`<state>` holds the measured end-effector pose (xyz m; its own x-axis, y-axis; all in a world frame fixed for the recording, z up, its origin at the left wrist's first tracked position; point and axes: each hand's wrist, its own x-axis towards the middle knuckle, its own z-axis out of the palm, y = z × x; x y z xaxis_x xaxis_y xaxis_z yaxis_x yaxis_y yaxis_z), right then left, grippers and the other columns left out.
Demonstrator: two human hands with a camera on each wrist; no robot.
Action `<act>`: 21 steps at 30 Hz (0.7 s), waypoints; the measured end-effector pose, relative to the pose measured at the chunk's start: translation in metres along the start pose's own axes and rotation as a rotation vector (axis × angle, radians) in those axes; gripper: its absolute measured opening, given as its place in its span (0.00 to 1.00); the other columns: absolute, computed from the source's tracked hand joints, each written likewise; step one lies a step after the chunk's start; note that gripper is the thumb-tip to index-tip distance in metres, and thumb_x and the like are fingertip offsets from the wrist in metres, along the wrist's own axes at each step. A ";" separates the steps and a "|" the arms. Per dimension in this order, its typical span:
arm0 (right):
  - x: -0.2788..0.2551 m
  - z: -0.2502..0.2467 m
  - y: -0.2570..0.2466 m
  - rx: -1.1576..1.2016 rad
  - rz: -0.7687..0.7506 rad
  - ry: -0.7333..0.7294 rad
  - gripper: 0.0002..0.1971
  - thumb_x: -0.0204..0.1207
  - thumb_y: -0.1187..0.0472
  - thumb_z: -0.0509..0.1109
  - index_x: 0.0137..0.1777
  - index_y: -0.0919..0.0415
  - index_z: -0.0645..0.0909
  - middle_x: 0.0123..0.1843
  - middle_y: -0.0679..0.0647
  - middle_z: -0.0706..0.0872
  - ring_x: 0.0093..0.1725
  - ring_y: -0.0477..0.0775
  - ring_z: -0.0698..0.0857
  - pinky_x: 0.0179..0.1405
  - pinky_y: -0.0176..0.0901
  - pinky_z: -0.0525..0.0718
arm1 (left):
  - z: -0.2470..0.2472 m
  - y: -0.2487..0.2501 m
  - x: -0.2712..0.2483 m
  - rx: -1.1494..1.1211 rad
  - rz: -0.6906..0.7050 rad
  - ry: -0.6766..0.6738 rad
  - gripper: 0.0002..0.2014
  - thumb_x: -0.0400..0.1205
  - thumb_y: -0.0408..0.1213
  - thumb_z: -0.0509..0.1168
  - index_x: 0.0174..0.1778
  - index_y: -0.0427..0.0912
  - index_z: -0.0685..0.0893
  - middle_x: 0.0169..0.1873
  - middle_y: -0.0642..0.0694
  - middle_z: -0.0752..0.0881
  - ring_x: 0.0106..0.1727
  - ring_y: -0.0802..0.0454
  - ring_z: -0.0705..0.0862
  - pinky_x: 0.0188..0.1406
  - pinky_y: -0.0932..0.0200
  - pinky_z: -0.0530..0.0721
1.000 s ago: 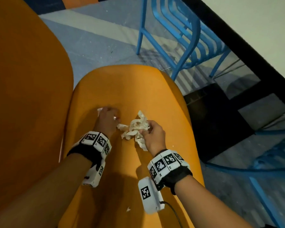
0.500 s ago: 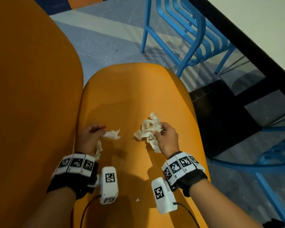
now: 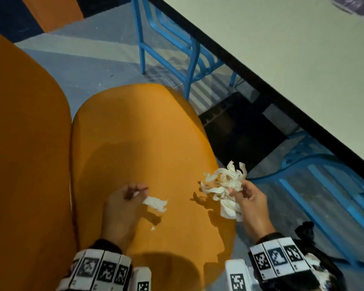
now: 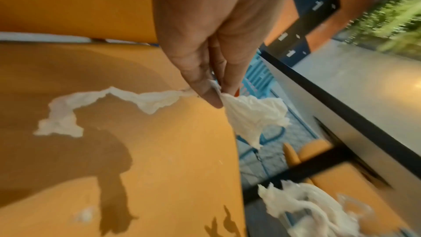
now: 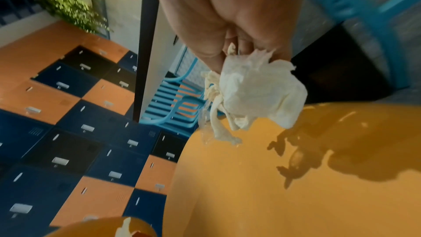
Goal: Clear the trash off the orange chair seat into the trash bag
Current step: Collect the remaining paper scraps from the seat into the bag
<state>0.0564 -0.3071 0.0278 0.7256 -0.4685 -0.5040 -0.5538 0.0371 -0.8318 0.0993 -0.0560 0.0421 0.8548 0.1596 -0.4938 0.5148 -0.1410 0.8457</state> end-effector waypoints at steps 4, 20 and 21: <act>-0.030 -0.071 0.033 0.119 0.045 0.143 0.14 0.73 0.72 0.68 0.58 0.63 0.81 0.47 0.62 0.88 0.45 0.61 0.86 0.45 0.48 0.88 | 0.069 0.002 -0.066 0.032 0.065 -0.255 0.07 0.74 0.27 0.71 0.36 0.43 0.86 0.39 0.51 0.88 0.42 0.58 0.85 0.38 0.70 0.80; -0.060 -0.377 0.313 0.151 0.412 0.792 0.17 0.69 0.75 0.71 0.58 0.76 0.78 0.53 0.69 0.85 0.54 0.63 0.83 0.55 0.50 0.77 | 0.448 -0.209 -0.245 0.340 -0.054 -0.656 0.07 0.73 0.28 0.71 0.33 0.43 0.86 0.37 0.42 0.88 0.45 0.47 0.84 0.31 0.78 0.78; -0.052 -0.384 0.329 0.150 0.424 0.791 0.17 0.70 0.75 0.71 0.59 0.75 0.78 0.55 0.70 0.85 0.53 0.62 0.82 0.56 0.50 0.78 | 0.464 -0.223 -0.244 0.340 -0.045 -0.619 0.03 0.74 0.29 0.70 0.36 0.40 0.87 0.41 0.40 0.88 0.47 0.46 0.84 0.36 0.73 0.80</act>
<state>-0.3201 -0.6091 -0.1303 -0.0496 -0.8564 -0.5139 -0.6110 0.4330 -0.6627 -0.1935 -0.5169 -0.1204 0.6609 -0.3980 -0.6362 0.4559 -0.4604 0.7617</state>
